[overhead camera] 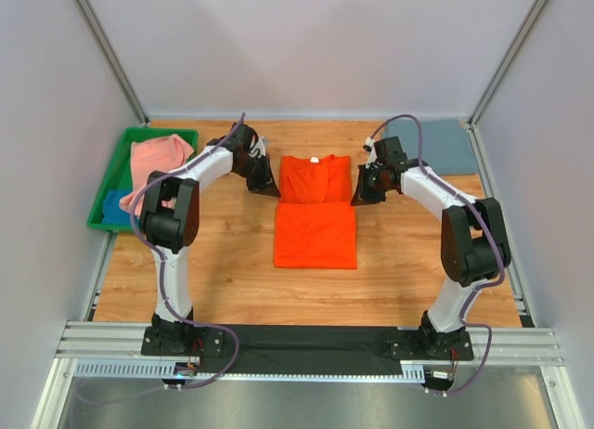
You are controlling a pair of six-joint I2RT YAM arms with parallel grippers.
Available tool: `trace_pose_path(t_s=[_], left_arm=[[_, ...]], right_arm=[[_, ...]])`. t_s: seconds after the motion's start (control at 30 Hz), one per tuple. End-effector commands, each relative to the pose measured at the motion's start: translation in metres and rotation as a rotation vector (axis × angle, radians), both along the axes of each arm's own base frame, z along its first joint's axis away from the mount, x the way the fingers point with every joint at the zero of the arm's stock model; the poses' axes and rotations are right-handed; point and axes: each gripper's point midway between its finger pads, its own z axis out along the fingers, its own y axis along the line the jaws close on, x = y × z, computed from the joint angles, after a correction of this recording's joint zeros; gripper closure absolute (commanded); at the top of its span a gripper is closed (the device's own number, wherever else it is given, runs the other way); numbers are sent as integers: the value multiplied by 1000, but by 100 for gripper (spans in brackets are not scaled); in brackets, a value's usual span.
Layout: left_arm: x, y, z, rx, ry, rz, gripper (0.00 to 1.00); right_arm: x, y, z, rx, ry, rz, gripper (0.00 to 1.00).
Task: Fold and stack the t-shirts
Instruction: Fold the tshirt
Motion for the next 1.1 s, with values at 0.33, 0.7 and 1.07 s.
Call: trace_pose_path(t_s=[0.33,0.7,1.07], left_arm=[[35,-1,-14,48,-34,8,100],[-10,6,45,123,-128,-27,90],[-126,-33,-5,51,21,-175,91]], right_arm=[[38,-25,-39,-113,-16,-86,84],[-7,-29,25,-114,4,-81,68],[-81,3,-20,114,172,-51,78]])
